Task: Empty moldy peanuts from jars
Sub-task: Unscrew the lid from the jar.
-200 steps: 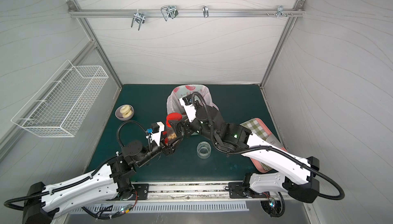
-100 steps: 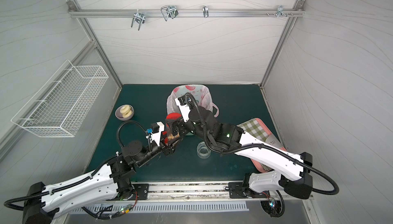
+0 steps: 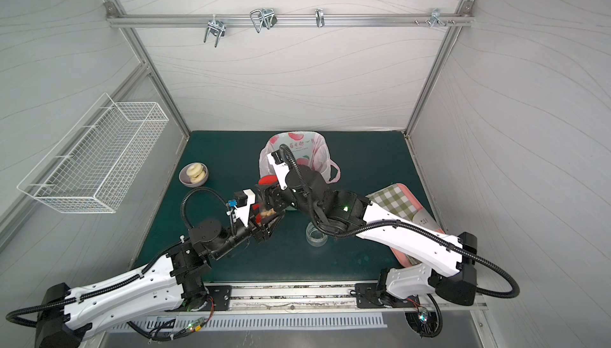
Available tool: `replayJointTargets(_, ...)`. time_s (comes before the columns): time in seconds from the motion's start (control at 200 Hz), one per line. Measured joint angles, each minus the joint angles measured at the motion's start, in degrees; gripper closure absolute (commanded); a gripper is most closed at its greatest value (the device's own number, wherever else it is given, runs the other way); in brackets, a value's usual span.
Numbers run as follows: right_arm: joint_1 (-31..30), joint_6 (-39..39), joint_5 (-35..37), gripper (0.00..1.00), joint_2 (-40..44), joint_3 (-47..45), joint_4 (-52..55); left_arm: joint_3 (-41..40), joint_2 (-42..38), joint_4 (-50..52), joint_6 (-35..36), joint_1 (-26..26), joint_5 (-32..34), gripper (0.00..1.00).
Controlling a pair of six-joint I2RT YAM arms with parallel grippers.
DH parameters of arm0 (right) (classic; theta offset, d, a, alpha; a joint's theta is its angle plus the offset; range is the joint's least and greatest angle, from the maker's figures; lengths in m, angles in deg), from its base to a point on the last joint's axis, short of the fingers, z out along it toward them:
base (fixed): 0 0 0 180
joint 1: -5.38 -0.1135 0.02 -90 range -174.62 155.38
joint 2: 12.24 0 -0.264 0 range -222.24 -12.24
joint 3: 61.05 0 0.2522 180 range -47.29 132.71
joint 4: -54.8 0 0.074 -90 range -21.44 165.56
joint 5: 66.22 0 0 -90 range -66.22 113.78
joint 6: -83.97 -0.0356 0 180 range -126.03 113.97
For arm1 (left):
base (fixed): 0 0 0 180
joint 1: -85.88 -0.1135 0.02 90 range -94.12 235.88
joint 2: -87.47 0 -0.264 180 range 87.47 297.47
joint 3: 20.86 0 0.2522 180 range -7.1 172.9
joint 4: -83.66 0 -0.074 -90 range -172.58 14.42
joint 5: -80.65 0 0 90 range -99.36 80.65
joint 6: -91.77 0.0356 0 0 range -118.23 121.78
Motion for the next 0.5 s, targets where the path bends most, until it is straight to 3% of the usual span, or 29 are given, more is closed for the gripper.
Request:
replayJointTargets(0.215, -0.02, -0.17, -1.01, 0.45, 0.02, 0.00, -0.02, 0.00, -0.13, 0.02, -0.04, 0.00, -0.15, 0.51)
replayJointTargets(0.5, 0.00, -0.24, -3.37, 0.53, 0.98, 0.00, 0.59, 0.00, -0.63, -0.02, 0.00, 0.00, -1.42, 0.52)
